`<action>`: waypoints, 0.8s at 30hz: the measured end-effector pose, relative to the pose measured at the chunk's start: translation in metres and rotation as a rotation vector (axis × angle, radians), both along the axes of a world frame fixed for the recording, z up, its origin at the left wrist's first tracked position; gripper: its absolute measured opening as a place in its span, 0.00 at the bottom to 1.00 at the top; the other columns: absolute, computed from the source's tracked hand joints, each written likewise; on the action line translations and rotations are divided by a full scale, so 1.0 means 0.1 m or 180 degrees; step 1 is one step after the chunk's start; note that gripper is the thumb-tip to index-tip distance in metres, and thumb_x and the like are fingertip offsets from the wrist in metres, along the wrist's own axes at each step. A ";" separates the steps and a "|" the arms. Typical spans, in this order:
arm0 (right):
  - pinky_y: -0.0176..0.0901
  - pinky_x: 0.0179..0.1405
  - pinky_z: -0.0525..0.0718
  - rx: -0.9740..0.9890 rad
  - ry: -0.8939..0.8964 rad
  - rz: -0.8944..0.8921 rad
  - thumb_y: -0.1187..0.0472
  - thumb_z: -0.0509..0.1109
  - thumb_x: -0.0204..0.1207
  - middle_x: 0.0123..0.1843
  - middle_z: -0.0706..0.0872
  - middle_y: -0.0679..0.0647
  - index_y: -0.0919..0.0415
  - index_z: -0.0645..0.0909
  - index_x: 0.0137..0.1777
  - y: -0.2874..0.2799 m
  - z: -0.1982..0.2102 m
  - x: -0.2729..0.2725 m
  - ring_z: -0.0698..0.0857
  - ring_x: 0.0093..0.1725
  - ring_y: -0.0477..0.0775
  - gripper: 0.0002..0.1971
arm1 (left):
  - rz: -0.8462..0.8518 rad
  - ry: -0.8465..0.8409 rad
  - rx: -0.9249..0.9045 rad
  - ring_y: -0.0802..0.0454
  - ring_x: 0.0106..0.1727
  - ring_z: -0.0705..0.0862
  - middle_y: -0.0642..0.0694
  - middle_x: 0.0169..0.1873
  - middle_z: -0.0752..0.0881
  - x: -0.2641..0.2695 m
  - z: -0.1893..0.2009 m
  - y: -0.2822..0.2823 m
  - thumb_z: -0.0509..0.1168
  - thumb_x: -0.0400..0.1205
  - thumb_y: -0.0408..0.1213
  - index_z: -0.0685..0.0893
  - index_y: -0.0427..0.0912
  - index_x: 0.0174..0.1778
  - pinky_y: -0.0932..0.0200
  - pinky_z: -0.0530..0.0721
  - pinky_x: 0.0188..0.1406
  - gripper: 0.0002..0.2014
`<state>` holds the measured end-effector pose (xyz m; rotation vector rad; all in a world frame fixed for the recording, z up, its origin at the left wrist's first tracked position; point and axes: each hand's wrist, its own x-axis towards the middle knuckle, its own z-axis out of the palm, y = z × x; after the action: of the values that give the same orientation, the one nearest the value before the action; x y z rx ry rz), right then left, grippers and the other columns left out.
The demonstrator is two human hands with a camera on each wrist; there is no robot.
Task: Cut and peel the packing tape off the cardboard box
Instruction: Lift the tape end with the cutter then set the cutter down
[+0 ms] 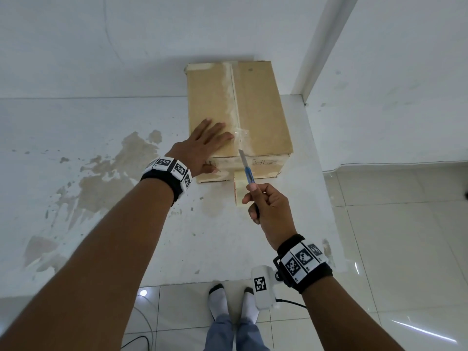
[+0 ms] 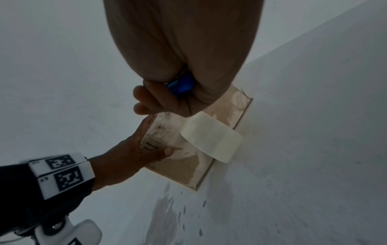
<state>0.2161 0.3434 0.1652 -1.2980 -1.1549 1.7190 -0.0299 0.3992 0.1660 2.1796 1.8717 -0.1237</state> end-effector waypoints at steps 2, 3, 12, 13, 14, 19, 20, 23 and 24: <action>0.35 0.20 0.68 0.0042 -0.0003 -0.0008 0.57 0.67 0.86 0.34 0.87 0.49 0.66 0.81 0.50 0.01 0.01 0.03 0.72 0.21 0.47 0.11 | 0.0062 0.0329 -0.0146 0.45 0.94 0.35 0.55 0.94 0.38 0.07 0.08 -0.02 0.73 0.83 0.52 0.43 0.59 0.93 0.25 0.73 0.81 0.52; 0.35 0.20 0.68 0.0078 -0.0003 -0.0006 0.56 0.67 0.86 0.33 0.87 0.48 0.65 0.81 0.50 0.03 0.03 0.05 0.71 0.21 0.47 0.11 | 0.0093 0.0544 -0.0162 0.44 0.94 0.35 0.54 0.94 0.37 0.12 0.11 -0.04 0.71 0.84 0.53 0.39 0.60 0.93 0.22 0.62 0.86 0.51; 0.33 0.38 0.78 0.1285 -0.1356 0.0884 0.49 0.66 0.85 0.33 0.85 0.47 0.48 0.78 0.56 0.50 0.15 0.44 0.79 0.33 0.46 0.06 | 0.2601 -0.1898 0.1827 0.35 0.66 0.75 0.36 0.64 0.79 1.09 -0.28 -0.84 0.65 0.75 0.47 0.77 0.36 0.69 0.47 0.68 0.64 0.28; 0.31 0.36 0.77 0.1380 -0.1464 0.1038 0.48 0.65 0.86 0.32 0.86 0.47 0.48 0.78 0.59 0.54 0.18 0.46 0.78 0.32 0.46 0.07 | 0.2957 -0.2170 0.1539 0.35 0.64 0.76 0.37 0.61 0.79 1.22 -0.31 -0.85 0.65 0.76 0.50 0.77 0.35 0.65 0.49 0.67 0.61 0.26; 0.31 0.35 0.77 0.1469 -0.1579 0.1158 0.49 0.65 0.86 0.33 0.86 0.46 0.47 0.78 0.60 0.57 0.21 0.47 0.78 0.32 0.46 0.07 | 0.3206 -0.2444 0.1246 0.34 0.63 0.78 0.38 0.59 0.80 1.32 -0.34 -0.83 0.65 0.78 0.52 0.77 0.35 0.63 0.49 0.69 0.60 0.26; 0.47 0.39 0.82 0.1828 -0.2433 0.1720 0.51 0.66 0.85 0.39 0.88 0.42 0.47 0.81 0.55 0.78 0.39 0.48 0.85 0.37 0.50 0.04 | 0.3628 -0.3368 -0.0335 0.38 0.65 0.84 0.42 0.53 0.82 1.49 -0.28 -0.52 0.54 0.92 0.59 0.83 0.32 0.67 0.53 0.73 0.57 0.30; 0.46 0.37 0.81 0.1899 -0.2621 0.1819 0.49 0.66 0.85 0.40 0.89 0.42 0.46 0.80 0.54 0.81 0.42 0.49 0.84 0.36 0.49 0.04 | 0.3610 -0.3360 -0.0427 0.38 0.66 0.84 0.38 0.55 0.84 1.49 -0.29 -0.48 0.52 0.93 0.57 0.85 0.30 0.67 0.53 0.72 0.57 0.32; 0.42 0.36 0.75 0.2120 -0.3007 0.2012 0.47 0.65 0.84 0.43 0.89 0.44 0.43 0.79 0.52 0.89 0.53 0.45 0.85 0.38 0.50 0.04 | 0.3580 -0.3402 -0.0289 0.33 0.64 0.86 0.31 0.60 0.90 1.42 -0.35 -0.42 0.54 0.93 0.53 0.89 0.27 0.60 0.49 0.79 0.62 0.30; 0.42 0.37 0.76 0.2175 -0.3116 0.2058 0.47 0.65 0.84 0.44 0.89 0.44 0.43 0.79 0.53 0.91 0.57 0.43 0.85 0.39 0.52 0.04 | 0.3591 -0.3456 -0.0289 0.33 0.61 0.87 0.31 0.57 0.91 1.41 -0.39 -0.42 0.55 0.93 0.52 0.90 0.27 0.56 0.48 0.81 0.63 0.30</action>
<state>0.2590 0.4343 0.2221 -1.3823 -2.6548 0.7742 0.1106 0.3570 0.1268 0.5401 1.8985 0.9300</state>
